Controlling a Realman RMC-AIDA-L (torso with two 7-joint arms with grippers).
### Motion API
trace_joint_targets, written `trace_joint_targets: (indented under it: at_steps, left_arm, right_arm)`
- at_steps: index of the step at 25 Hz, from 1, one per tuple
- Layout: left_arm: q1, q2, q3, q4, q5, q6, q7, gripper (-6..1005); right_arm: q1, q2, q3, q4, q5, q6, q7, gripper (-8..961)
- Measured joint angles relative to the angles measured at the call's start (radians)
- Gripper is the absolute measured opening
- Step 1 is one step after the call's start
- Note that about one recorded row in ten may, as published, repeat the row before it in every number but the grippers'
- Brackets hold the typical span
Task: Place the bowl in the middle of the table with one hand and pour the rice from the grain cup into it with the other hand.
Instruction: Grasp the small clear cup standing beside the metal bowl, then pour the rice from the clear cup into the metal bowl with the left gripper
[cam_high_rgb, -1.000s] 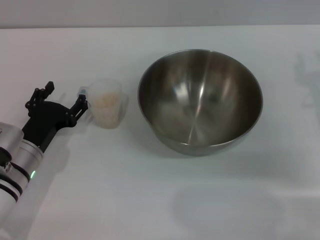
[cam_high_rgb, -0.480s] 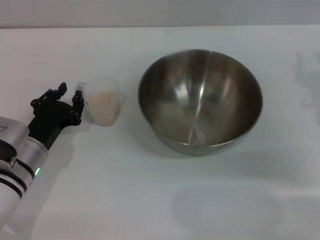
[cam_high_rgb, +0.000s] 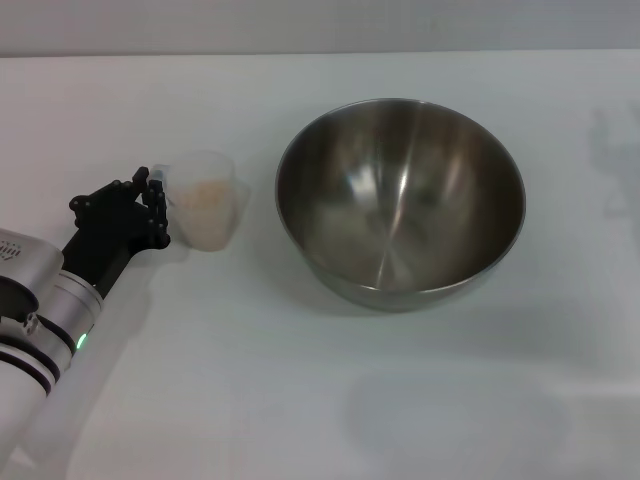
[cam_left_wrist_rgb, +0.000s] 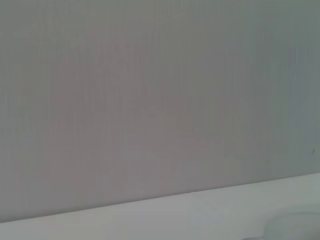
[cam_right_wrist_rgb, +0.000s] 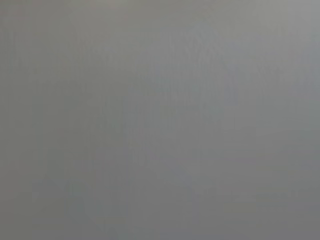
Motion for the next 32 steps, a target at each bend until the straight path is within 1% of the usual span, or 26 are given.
trace_joint_targets:
  at_steps: [8, 11, 13, 17, 19, 20, 23, 24, 25, 26, 27, 30, 32]
  left_arm:
    - [0.004, -0.001, -0.008, -0.013, -0.004, 0.001, -0.005, 56]
    - [0.003, -0.001, -0.01, -0.014, -0.027, 0.009, -0.006, 29]
    - [0.001, -0.001, -0.01, -0.016, -0.038, 0.018, -0.006, 29]
    - [-0.008, -0.001, -0.029, -0.027, -0.042, 0.077, 0.044, 28]
    - [-0.021, -0.001, -0.04, -0.035, -0.041, 0.171, 0.136, 28]
    - [-0.021, -0.001, -0.04, -0.035, -0.041, 0.171, 0.136, 28]
    - [-0.039, -0.001, -0.032, -0.045, -0.035, 0.267, 0.308, 28]
    - [-0.052, -0.002, -0.011, -0.056, -0.032, 0.312, 0.463, 28]
    - [-0.052, -0.002, -0.011, -0.056, -0.032, 0.312, 0.463, 27]
    - [-0.065, -0.002, 0.012, -0.07, -0.031, 0.331, 0.615, 27]
    - [-0.065, -0.002, 0.012, -0.07, -0.031, 0.331, 0.615, 27]
    - [-0.086, -0.001, 0.043, -0.1, -0.031, 0.335, 0.892, 27]
    - [-0.099, -0.001, 0.065, -0.112, -0.031, 0.331, 1.033, 27]
  right_arm:
    - [0.001, 0.001, 0.004, 0.008, 0.0, 0.0, 0.01, 527]
    - [0.003, 0.001, 0.005, 0.011, 0.0, 0.0, 0.022, 528]
    - [0.003, 0.001, 0.006, 0.012, 0.0, 0.0, 0.025, 529]
    - [0.006, 0.0, 0.007, 0.017, 0.004, 0.0, 0.022, 532]
    - [0.009, -0.002, 0.017, 0.023, 0.006, 0.0, 0.018, 533]
    - [0.009, -0.002, 0.017, 0.023, 0.006, 0.0, 0.018, 533]
    - [0.01, -0.004, 0.035, 0.024, 0.005, -0.001, 0.017, 535]
    - [0.011, -0.005, 0.039, 0.024, 0.005, -0.002, 0.017, 535]
    - [0.011, -0.005, 0.042, 0.024, 0.005, -0.002, 0.017, 536]
    - [0.012, -0.006, 0.044, 0.024, 0.005, -0.003, 0.017, 536]
    - [0.013, -0.006, 0.044, 0.024, 0.005, -0.005, 0.017, 537]
    - [0.016, -0.007, 0.045, 0.024, 0.005, -0.008, 0.016, 538]
    - [0.018, -0.008, 0.046, 0.024, 0.005, -0.009, 0.016, 540]
